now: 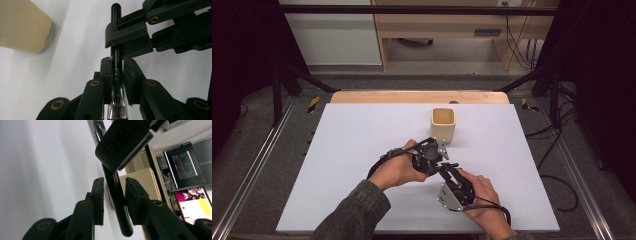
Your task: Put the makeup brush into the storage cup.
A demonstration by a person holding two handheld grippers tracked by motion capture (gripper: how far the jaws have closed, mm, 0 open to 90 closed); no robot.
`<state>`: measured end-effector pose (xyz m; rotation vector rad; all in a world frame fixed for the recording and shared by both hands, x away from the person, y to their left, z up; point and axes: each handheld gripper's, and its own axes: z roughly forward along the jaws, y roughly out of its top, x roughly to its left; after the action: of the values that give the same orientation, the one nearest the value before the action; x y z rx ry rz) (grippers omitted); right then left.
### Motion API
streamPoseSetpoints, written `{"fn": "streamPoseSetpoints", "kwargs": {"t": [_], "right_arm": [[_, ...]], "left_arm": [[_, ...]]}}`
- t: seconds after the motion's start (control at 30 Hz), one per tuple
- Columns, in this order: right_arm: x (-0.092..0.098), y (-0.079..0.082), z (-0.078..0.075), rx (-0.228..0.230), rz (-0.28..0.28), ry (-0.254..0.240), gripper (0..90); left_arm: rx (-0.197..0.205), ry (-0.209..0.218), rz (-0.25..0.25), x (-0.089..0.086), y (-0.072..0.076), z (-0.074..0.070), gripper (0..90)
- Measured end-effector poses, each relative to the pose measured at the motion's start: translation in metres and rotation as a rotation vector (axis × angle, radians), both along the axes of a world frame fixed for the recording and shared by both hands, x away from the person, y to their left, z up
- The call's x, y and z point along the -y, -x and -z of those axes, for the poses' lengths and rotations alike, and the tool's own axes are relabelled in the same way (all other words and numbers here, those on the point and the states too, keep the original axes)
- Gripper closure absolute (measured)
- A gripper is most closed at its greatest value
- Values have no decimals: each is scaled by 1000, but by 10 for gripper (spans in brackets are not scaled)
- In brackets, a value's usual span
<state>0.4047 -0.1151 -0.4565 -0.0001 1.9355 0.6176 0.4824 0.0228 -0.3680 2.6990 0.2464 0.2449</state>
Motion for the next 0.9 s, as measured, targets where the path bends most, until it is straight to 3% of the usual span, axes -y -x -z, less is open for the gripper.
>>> {"fn": "streamPoseSetpoints", "kwargs": {"t": [0.03,0.1,0.4,0.43,0.6,0.67,0.7,0.73,0.8,0.83,0.9], "right_arm": [[1,-2,-1,14,-17,24,707],[0,-1,0,-8,-4,7,723],[0,0,2,-23,-10,26,774],[0,-1,2,-15,-25,54,788],[-1,-1,3,-35,-32,39,794],[1,-2,2,-25,-28,59,794],[4,-6,-3,5,-56,132,794],[5,-7,-2,-11,-59,136,794],[5,-6,1,-23,-45,113,794],[2,-3,5,-83,-25,36,794],[3,-4,6,-67,-28,48,794]], "left_arm": [[1,0,-1,0,0,0,780],[1,0,-2,0,0,0,780],[-7,5,1,0,0,0,780],[-7,5,2,0,0,0,779],[-4,6,0,0,0,1,776],[5,17,-9,0,-1,1,758],[8,26,-16,0,-2,0,738],[16,37,-21,0,-2,-2,705],[26,59,-37,-3,-4,-5,698],[35,66,-45,-5,-4,-7,686],[71,79,-70,-9,-6,-10,661]]}}
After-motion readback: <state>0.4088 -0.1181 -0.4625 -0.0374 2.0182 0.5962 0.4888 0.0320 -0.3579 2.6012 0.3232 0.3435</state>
